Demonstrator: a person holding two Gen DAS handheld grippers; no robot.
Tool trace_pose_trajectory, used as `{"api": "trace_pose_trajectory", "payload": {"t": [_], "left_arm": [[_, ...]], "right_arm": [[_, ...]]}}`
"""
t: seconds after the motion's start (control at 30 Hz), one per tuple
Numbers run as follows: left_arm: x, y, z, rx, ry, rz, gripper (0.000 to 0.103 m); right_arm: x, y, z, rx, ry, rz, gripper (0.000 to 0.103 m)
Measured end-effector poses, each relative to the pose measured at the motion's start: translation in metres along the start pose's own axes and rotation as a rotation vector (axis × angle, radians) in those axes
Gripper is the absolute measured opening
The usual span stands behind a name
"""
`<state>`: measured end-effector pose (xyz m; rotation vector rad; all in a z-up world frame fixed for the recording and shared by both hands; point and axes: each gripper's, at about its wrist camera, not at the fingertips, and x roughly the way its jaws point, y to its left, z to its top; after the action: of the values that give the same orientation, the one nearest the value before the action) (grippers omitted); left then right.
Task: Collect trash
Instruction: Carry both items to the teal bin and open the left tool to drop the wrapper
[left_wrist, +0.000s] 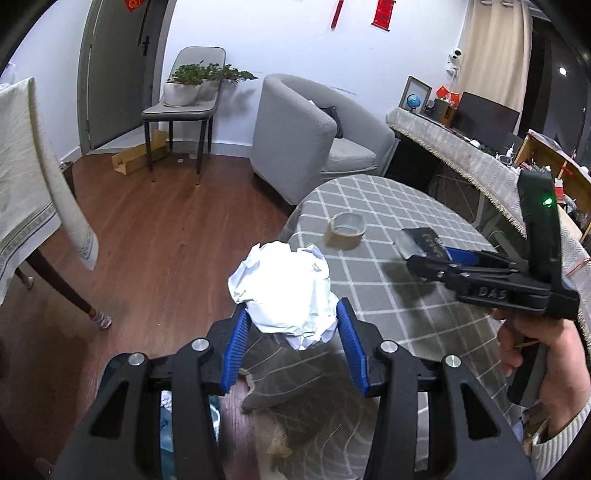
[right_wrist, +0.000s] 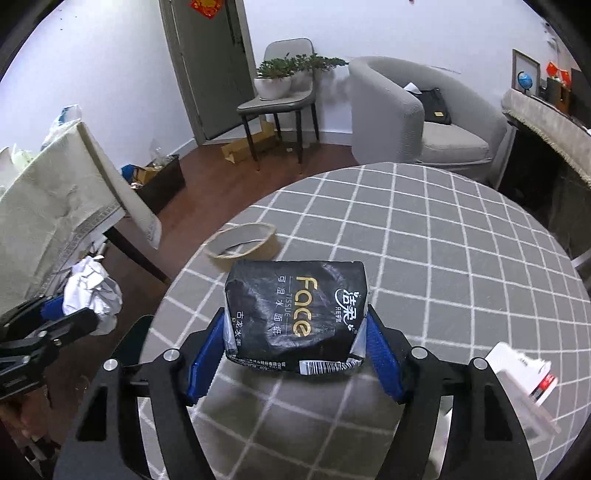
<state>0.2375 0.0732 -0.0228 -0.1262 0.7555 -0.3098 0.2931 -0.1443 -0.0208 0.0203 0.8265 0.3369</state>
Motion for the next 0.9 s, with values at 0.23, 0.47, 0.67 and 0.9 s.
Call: {"api": "trace_pose_trajectory", "payload": {"t": [0.23, 0.47, 0.67, 0.9], "left_arm": [[-0.006, 0.017, -0.014, -0.021, 0.027, 0.023, 0.05], [-0.009, 0.04, -0.028, -0.069, 0.061, 0.037, 0.05], [-0.009, 0.067, -0.045, -0.086, 0.095, 0.081, 0.05], [-0.005, 0.115, -0.064, -0.131, 0.138, 0.139, 0.05]], "right_arm": [[-0.005, 0.028, -0.003, -0.016, -0.019, 0.052, 0.072], [0.001, 0.064, -0.005, -0.061, -0.017, 0.104, 0.072], [0.011, 0.093, -0.004, -0.085, -0.009, 0.144, 0.072], [0.027, 0.134, 0.0, -0.127, 0.01, 0.193, 0.072]]}}
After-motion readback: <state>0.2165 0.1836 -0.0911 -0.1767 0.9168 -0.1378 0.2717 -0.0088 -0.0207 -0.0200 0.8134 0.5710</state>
